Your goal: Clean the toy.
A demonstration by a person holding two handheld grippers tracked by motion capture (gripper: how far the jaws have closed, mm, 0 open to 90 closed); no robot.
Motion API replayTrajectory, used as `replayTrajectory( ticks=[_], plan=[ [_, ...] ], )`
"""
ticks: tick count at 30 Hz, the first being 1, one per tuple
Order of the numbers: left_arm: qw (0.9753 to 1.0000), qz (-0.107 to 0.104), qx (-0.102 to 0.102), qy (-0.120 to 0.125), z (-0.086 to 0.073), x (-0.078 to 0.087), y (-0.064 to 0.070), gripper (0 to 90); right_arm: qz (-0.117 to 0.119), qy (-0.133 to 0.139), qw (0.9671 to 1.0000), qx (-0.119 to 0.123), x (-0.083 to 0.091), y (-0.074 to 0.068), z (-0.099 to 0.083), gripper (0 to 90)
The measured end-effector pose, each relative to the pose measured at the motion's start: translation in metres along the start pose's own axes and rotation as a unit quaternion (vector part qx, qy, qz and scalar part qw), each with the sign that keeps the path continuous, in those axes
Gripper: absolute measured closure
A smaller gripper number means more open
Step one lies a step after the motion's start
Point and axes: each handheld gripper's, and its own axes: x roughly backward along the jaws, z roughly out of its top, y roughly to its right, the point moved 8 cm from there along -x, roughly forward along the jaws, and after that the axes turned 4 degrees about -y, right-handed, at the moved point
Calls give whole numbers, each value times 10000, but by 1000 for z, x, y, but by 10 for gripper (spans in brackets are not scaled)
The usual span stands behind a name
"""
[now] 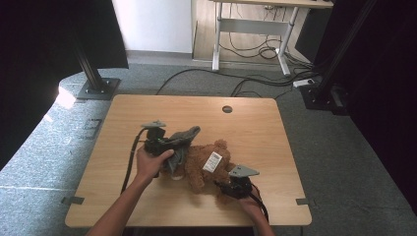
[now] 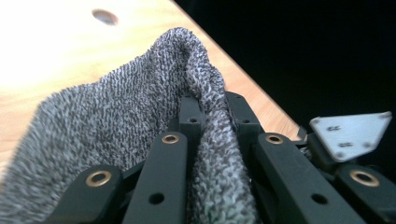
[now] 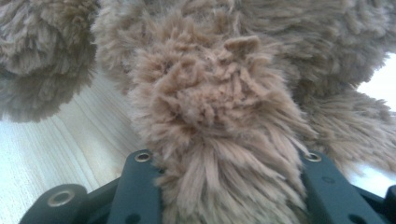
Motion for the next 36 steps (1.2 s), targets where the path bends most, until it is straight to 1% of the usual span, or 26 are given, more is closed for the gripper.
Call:
replayTrajectory(
  ticks=[1, 2, 3, 4, 5, 6, 7, 8, 10, 11, 13, 14, 15, 18, 19, 20, 21, 24, 25, 26, 28, 29, 30, 31, 32, 36],
  plan=[
    [9999, -25, 40, -122, -3, -9, 0, 786, 6, 1, 10000, 5, 0, 0, 0, 605],
    [9995, -62, 83, -313, -9, -20, -2, 785, 17, -1, 10000, 3, 0, 0, 0, 604],
    [9986, -65, 110, -514, -17, -29, -4, 784, 24, 2, 10000, -9, 0, 0, 0, 602],
    [9978, -99, 150, -640, -25, -36, -6, 783, 23, 3, 10000, 1, 0, 1, 0, 596],
    [9978, -165, 257, -597, -29, -39, -9, 784, 12, -14, 10000, 0, 0, 1, 0, 580],
    [9978, -233, 352, -505, -30, -38, -10, 788, -23, -17, 10000, 24, 1, 1, 0, 548],
    [9974, -334, 480, -429, -32, -35, -12, 791, -24, -3, 10000, 32, 1, 1, 0, 498],
    [9975, -326, 483, -396, -34, -33, -13, 792, 67, 5, 10000, -11, 3, -1, 1, 438],
    [9982, -314, 395, -325, -40, -29, -12, 794, 200, -44, 9997, -113, 6, -4, 6, 308],
    [9982, -365, 379, -301, -44, -26, -10, 795, 231, -29, 9996, -143, 9, -4, 9, 271],
    [9984, -420, 308, -219, -52, -22, -7, 797, 201, 68, 9996, -211, 14, -3, 15, 227],
    [9985, -441, 293, -152, -56, -20, -5, 798, 249, 107, 9992, -287, 17, -2, 17, 211],
    [9984, -464, 299, -82, -59, -17, -4, 799, 326, 76, 9988, -346, 18, -3, 18, 208],
    [9983, -520, 258, 15, -67, -13, -1, 800, 496, -45, 9980, -383, 13, -8, 15, 227],
    [9985, -502, 222, 48, -70, -11, 0, 800, 567, -94, 9977, -361, 9, -12, 14, 247],
    [9987, -469, 183, 58, -73, -9, 1, 799, 562, -153, 9979, -267, 5, -16, 13, 262],
    [9989, -444, 145, 66, -74, -8, 1, 800, 515, -188, 9983, -202, 3, -19, 13, 282],
    [9991, -399, 78, 104, -80, -4, 2, 800, 487, -265, 9984, -134, -2, -24, 10, 371],
    [9992, -382, 32, 103, -83, -3, 3, 800, 439, -311, 9985, -93, -4, -25, 8, 406],
    [9994, -332, -43, 90, -86, -3, 4, 800, 337, -393, 9987, -23, -8, -28, 5, 447],
    [9995, -229, -182, 79, -89, -2, 6, 800, 159, -485, 9987, 39, -13, -32, 1, 482],
    [9995, -200, -230, 84, -91, -2, 6, 799, 85, -523, 9986, 77, -14, -32, 0, 490],
    [9995, -195, -227, 99, -91, -2, 5, 800, 2, -562, 9983, 121, -16, -31, 1, 496],
    [9995, -195, -213, 115, -90, -3, 4, 799, -24, -572, 9983, 114, -16, -30, 2, 504],
    [9995, -204, -183, 132, -89, -4, 3, 800, -67, -557, 9984, 71, -18, -27, 3, 512],
    [9997, -126, -153, 156, -80, -11, -1, 799, -102, -499, 9987, -71, -22, -16, 6, 539]
  ],
)
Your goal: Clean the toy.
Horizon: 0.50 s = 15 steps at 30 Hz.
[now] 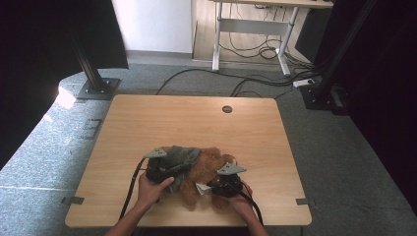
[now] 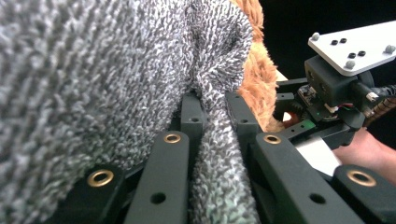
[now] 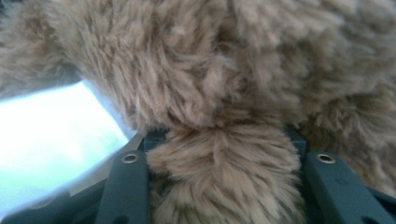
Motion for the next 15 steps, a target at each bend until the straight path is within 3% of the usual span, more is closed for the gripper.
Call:
replayTrajectory(
  ticks=[5, 9, 13, 15],
  plan=[
    [10000, -15, 69, 18, 12, 1, 8, 794, 53, 86, 9999, -32, 0, 5, 2, 549],
    [10000, -71, -23, 41, 27, -2, 19, 793, 93, 152, 9998, -117, 1, 5, 2, 547],
    [9994, -150, -307, -9, 44, -15, 39, 793, 108, 161, 9998, -81, 1, 4, 2, 545],
    [9985, 19, -534, -118, 52, -28, 48, 793, 121, 164, 9998, -64, 1, 4, 2, 544]
  ],
)
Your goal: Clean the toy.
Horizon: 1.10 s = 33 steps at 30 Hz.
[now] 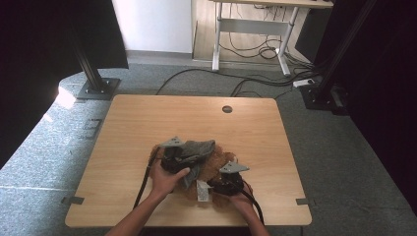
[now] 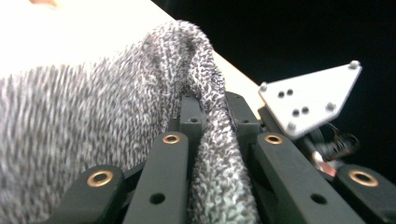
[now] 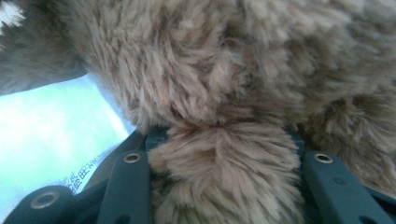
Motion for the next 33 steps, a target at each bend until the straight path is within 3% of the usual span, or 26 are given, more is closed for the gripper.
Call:
replayTrajectory(
  ticks=[5, 10, 14, 16, 22, 28, 33],
  plan=[
    [9990, 219, -44, -383, -1, -25, -6, 791, -11, 13, 10000, -1, 1, 0, -1, 542],
    [9993, 161, 158, -314, -3, -19, -16, 793, 40, 43, 10000, 3, 2, 1, -2, 542],
    [9986, 445, 116, -255, -6, -3, -28, 793, 74, 47, 10000, 0, 2, 1, -3, 542],
    [9982, 543, 197, -187, -9, 6, -37, 793, 76, 54, 10000, 0, 2, 1, -3, 543],
    [9967, 641, 491, 70, -21, 36, -64, 793, 106, 63, 9999, 27, 3, 0, -4, 544],
    [9956, 515, 722, 285, -29, 65, -77, 793, 151, 70, 9998, 81, 2, -4, -4, 549],
    [9919, 683, 886, 609, -32, 91, -90, 792, 174, 63, 9998, 76, 2, -3, -5, 552]
  ],
)
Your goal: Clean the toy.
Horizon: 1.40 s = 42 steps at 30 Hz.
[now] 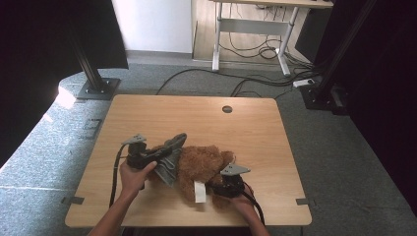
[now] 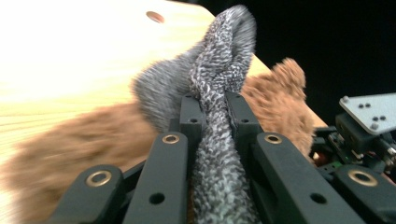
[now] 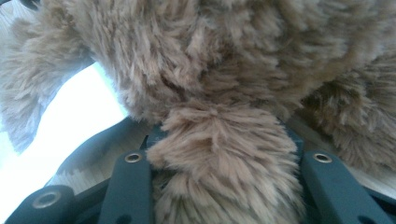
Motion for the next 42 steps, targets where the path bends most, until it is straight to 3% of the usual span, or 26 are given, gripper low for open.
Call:
replayTrajectory(
  ticks=[2, 6, 10, 12, 14, 16, 21, 23, 25, 30, 33, 34, 38, 42],
  plan=[
    [9999, 91, 108, 76, -3, 5, -10, 791, 4, 1, 10000, -4, 0, 0, 0, 553],
    [9982, 271, 520, 160, -18, 14, -39, 794, 40, 15, 10000, -72, 0, 1, -1, 555],
    [9946, 631, 828, -38, -34, 25, -65, 797, 36, -1, 10000, -74, 0, 1, -2, 558],
    [9945, 568, 882, -63, -39, 28, -66, 798, 33, -14, 9999, -98, 0, 2, -3, 559],
    [9957, 381, 841, 97, -35, 31, -57, 800, 38, -36, 9999, -124, 0, 3, -4, 561],
    [9971, 183, 684, 284, -23, 35, -39, 801, 35, -55, 9999, -137, 0, 4, -4, 562],
    [9977, -528, 141, 395, 5, 26, 21, 800, 32, -45, 9999, -96, 0, 3, -4, 562],
    [9967, -760, -101, 253, 10, 8, 50, 800, 32, -44, 9999, -94, 0, 3, -4, 562],
    [9956, -901, -245, 84, 11, -12, 68, 799, 28, -41, 9999, -105, 0, 3, -4, 562],
    [9925, -954, -501, -573, 0, -75, 105, 798, 23, -48, 9999, -86, 0, 2, -4, 561],
    [9907, -616, -855, -866, -10, -98, 111, 798, 35, -60, 9999, -78, 0, 3, -4, 561],
    [9905, -602, -860, -887, -12, -102, 110, 798, 30, -88, 9999, -83, 0, 3, -5, 561],
    [9912, -712, -729, -850, -13, -95, 100, 799, 18, -107, 9999, -64, 0, 2, -6, 561],
    [9935, -544, -711, -703, -11, -76, 84, 799, 21, -81, 10000, 19, 0, 0, -5, 562]
  ],
)
